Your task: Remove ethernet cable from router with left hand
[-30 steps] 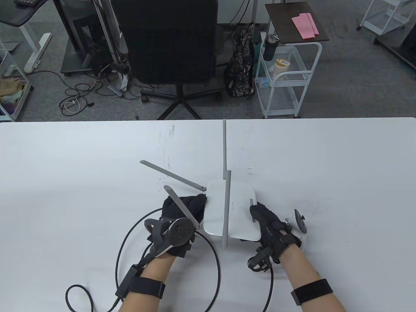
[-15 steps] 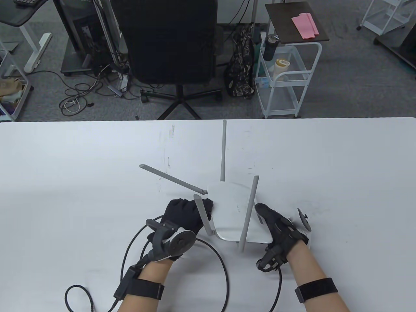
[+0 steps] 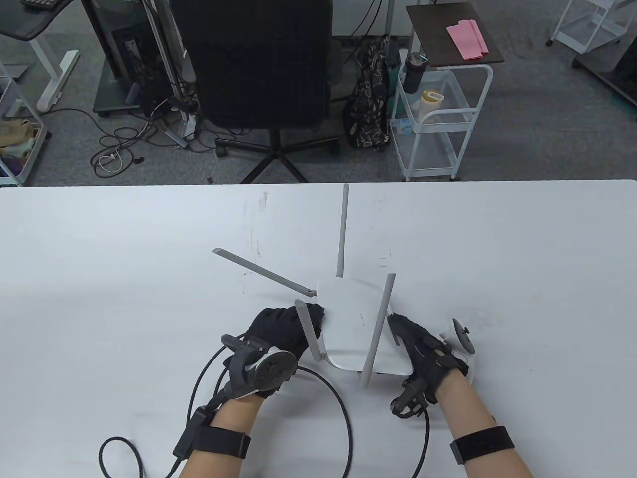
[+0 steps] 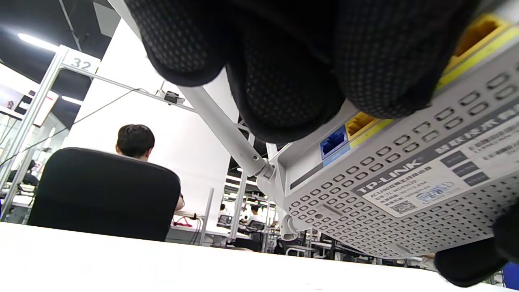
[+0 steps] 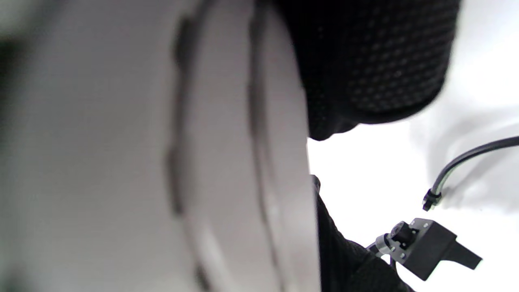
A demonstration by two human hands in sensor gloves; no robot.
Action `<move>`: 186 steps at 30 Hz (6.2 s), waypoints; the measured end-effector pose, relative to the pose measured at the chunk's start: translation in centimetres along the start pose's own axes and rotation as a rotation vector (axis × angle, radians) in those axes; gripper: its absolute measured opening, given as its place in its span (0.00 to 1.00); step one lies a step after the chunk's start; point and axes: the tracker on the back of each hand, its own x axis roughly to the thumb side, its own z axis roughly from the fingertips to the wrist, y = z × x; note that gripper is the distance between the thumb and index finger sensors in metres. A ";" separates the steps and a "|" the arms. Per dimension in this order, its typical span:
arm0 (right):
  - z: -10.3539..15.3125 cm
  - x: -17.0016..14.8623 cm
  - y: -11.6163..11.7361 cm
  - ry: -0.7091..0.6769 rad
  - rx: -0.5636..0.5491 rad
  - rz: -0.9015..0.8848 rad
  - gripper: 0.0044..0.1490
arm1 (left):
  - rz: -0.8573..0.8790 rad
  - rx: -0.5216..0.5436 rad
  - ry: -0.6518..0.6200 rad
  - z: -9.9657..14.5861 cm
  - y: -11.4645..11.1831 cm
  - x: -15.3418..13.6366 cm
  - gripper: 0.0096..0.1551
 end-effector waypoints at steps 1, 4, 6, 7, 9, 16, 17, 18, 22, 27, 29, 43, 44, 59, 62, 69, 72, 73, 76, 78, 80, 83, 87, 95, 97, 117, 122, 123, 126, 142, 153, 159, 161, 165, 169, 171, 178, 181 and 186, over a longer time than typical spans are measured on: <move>0.0 0.0 0.0 -0.004 -0.002 0.014 0.49 | -0.003 0.001 -0.004 0.0 0.0 0.0 0.27; -0.1 0.0 -0.1 -0.001 0.005 0.014 0.49 | -0.009 0.009 -0.016 0.2 0.0 0.1 0.27; 0.0 0.0 0.0 0.002 0.002 0.015 0.49 | -0.009 0.011 -0.021 0.2 0.0 0.1 0.27; 0.0 0.0 0.0 0.002 0.002 0.012 0.49 | -0.011 0.016 -0.024 0.2 0.1 0.2 0.27; 0.0 0.1 0.0 0.001 -0.002 0.019 0.49 | -0.011 0.006 -0.024 0.1 0.1 0.2 0.26; 0.0 0.0 -0.1 0.007 0.007 0.009 0.49 | -0.003 0.017 -0.042 0.2 0.1 0.3 0.27; 0.0 0.0 -0.1 0.006 0.007 0.008 0.49 | -0.002 0.022 -0.042 0.2 0.1 0.3 0.27; -0.1 0.0 -0.2 0.006 0.007 0.007 0.49 | -0.001 0.025 -0.043 0.3 0.1 0.3 0.27; -0.1 -0.1 -0.3 0.009 0.004 0.009 0.49 | 0.020 0.011 -0.044 0.2 0.0 0.2 0.26; -0.1 0.0 -0.3 0.005 0.018 0.000 0.50 | 0.062 -0.001 -0.046 0.1 -0.1 0.2 0.26; -0.1 0.1 -0.3 0.002 0.018 0.003 0.51 | 0.090 -0.007 -0.046 0.1 -0.1 0.1 0.26; -0.1 0.1 -0.2 0.003 0.028 -0.011 0.56 | 0.182 -0.042 -0.061 -0.3 -0.4 -0.5 0.25; -0.1 0.1 -0.2 0.007 0.033 -0.012 0.55 | 0.185 -0.040 -0.062 -0.2 -0.5 -0.5 0.25; 0.2 1.5 0.6 -0.027 0.088 -0.001 0.52 | 0.244 -0.036 -0.088 -0.5 0.5 -1.3 0.25; 0.4 1.5 0.6 -0.028 0.055 0.006 0.51 | 0.202 -0.009 -0.082 -0.2 0.3 -0.8 0.26; 0.7 1.6 0.7 -0.065 0.009 0.043 0.50 | 0.202 0.004 -0.069 -0.2 0.3 -1.0 0.25; 0.5 1.7 0.4 -0.060 0.033 0.018 0.50 | 0.214 -0.016 -0.101 -0.4 0.6 -1.2 0.26; 0.3 1.6 0.3 -0.054 0.048 0.007 0.50 | 0.226 -0.039 -0.114 -0.5 0.7 -1.2 0.26; 0.2 1.5 0.4 -0.065 0.042 0.003 0.49 | 0.206 -0.029 -0.098 -0.5 0.6 -1.3 0.26; 0.4 1.3 0.7 -0.077 0.024 -0.004 0.50 | 0.178 0.007 -0.074 -0.3 0.4 -1.3 0.26; 0.6 0.9 1.1 -0.074 -0.044 -0.015 0.49 | 0.112 0.030 -0.060 -0.2 0.3 -1.0 0.25; 0.8 0.7 1.4 -0.063 -0.080 -0.008 0.49 | 0.099 0.022 -0.056 -0.1 0.2 -1.2 0.26; 0.4 1.2 0.7 -0.053 0.012 0.011 0.49 | 0.221 -0.033 -0.082 -0.3 0.5 -1.8 0.26; 0.5 1.2 1.0 -0.093 -0.069 0.010 0.48 | 0.096 0.021 -0.053 -0.1 0.2 -1.2 0.26; 0.9 1.3 1.2 -0.108 -0.110 0.014 0.47 | 0.098 0.041 -0.048 -0.1 0.2 -1.0 0.26; 0.2 1.3 0.2 -0.076 0.028 0.031 0.47 | 0.212 -0.028 -0.090 -0.1 0.4 -1.6 0.26; 0.2 1.1 0.0 -0.068 0.031 0.011 0.46 | 0.195 -0.031 -0.088 -0.2 0.4 -1.5 0.26; 0.2 1.1 0.1 -0.074 0.013 0.013 0.46 | 0.179 -0.027 -0.086 -0.2 0.4 -1.4 0.26; 0.2 1.1 0.1 -0.081 0.005 0.018 0.46 | 0.155 -0.015 -0.077 -0.1 0.3 -1.3 0.26; -0.3 0.7 -0.8 -0.061 0.029 0.002 0.46 | 0.208 -0.041 -0.096 -0.2 0.5 -1.6 0.26; 0.0 0.9 -0.4 -0.091 -0.021 0.036 0.46 | 0.130 -0.015 -0.079 -0.1 0.3 -1.2 0.26; -0.3 0.8 -0.9 -0.062 0.015 0.013 0.46 | 0.174 -0.037 -0.098 -0.2 0.4 -1.3 0.26; -0.3 0.7 -0.9 -0.058 0.024 0.005 0.46 | 0.193 -0.043 -0.098 -0.2 0.4 -1.4 0.26; -0.4 0.6 -0.9 -0.055 0.037 0.006 0.46 | 0.233 -0.059 -0.091 -0.2 0.3 -1.8 0.26; -0.2 0.6 -0.5 -0.073 -0.005 0.007 0.46 | 0.140 -0.025 -0.082 -0.1 0.3 -1.4 0.26; -0.1 0.7 -0.5 -0.082 -0.012 0.021 0.46 | 0.131 -0.021 -0.077 0.0 0.3 -1.4 0.26; -0.1 1.0 -0.5 -0.067 0.019 0.039 0.46 | 0.154 -0.041 -0.096 -0.1 0.3 -1.5 0.26; -0.1 0.9 -0.6 -0.064 0.017 0.024 0.46 | 0.153 -0.045 -0.096 -0.1 0.2 -1.4 0.26; 0.1 0.7 0.0 -0.095 -0.032 0.022 0.46 | 0.080 -0.012 -0.069 0.0 0.1 -1.3 0.26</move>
